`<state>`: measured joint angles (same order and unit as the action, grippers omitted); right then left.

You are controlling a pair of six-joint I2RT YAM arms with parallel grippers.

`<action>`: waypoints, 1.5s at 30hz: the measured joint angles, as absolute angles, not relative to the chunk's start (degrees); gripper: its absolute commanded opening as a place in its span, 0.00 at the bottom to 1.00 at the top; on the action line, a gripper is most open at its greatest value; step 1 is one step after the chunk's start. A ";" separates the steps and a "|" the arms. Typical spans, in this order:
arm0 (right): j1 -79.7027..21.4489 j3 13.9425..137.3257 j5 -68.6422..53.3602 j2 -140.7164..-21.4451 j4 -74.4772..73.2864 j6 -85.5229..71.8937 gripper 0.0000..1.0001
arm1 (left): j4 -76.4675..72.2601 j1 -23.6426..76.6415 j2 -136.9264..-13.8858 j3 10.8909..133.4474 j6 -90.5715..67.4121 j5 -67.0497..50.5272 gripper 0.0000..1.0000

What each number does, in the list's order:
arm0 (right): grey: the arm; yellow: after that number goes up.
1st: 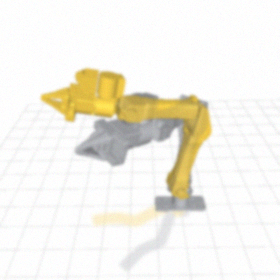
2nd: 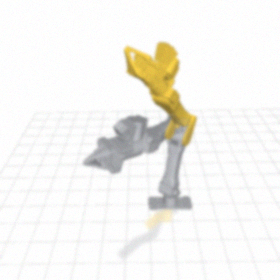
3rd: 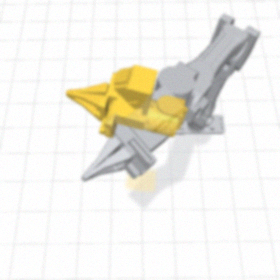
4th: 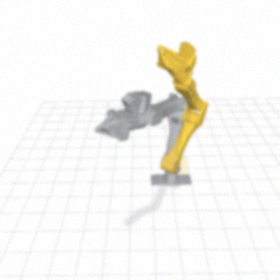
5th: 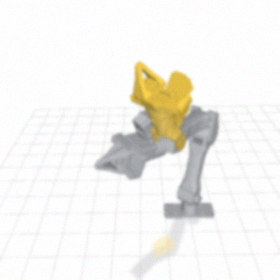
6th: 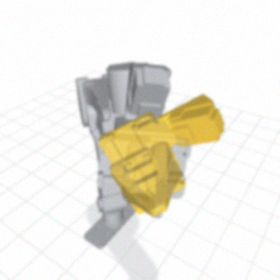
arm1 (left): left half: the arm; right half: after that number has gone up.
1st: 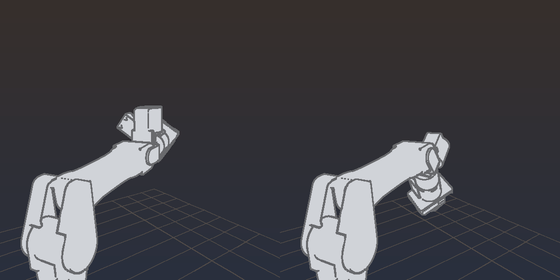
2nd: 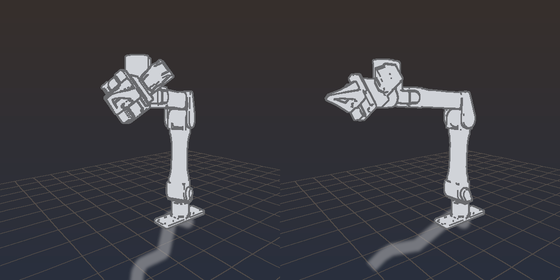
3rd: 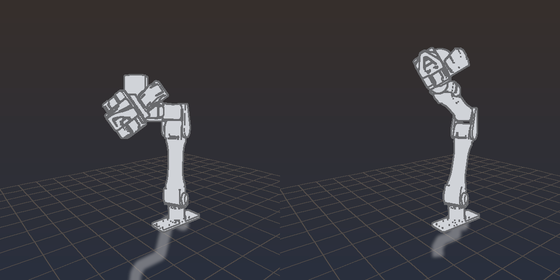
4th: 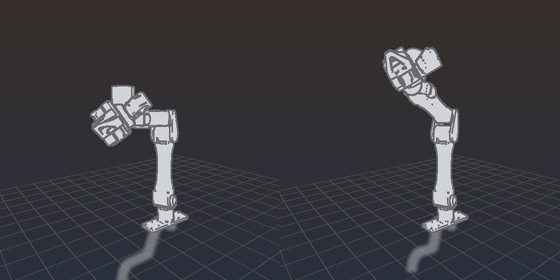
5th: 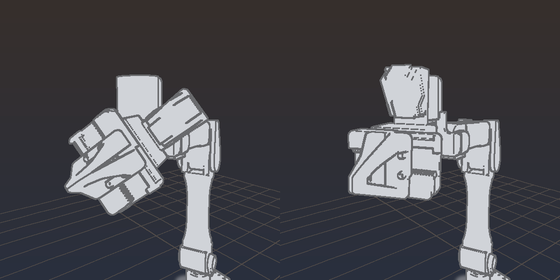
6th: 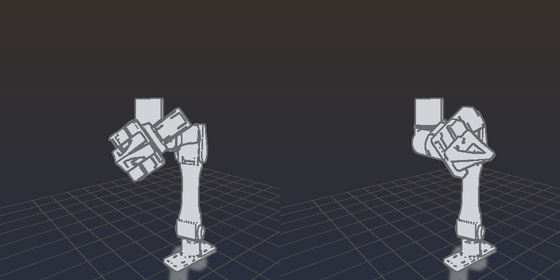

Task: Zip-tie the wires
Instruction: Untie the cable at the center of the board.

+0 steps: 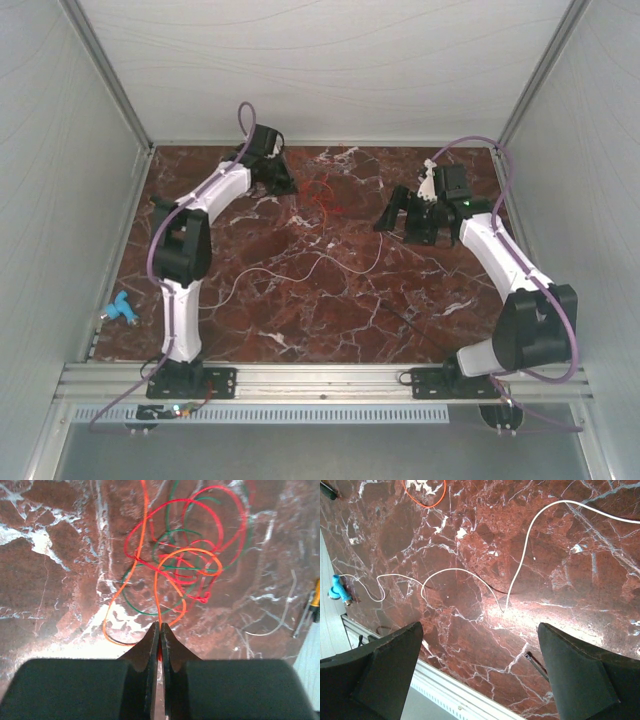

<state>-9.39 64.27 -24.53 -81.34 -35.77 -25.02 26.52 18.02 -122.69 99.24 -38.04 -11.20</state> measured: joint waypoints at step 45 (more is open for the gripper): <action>-18.35 67.57 -20.80 -80.99 -1.10 -14.09 0.98 | -6.13 18.06 -107.22 127.81 -52.21 -7.57 0.00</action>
<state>-18.35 67.57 -20.80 -80.99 -1.10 -14.09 -6.13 18.06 -107.22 127.81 -52.21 -7.57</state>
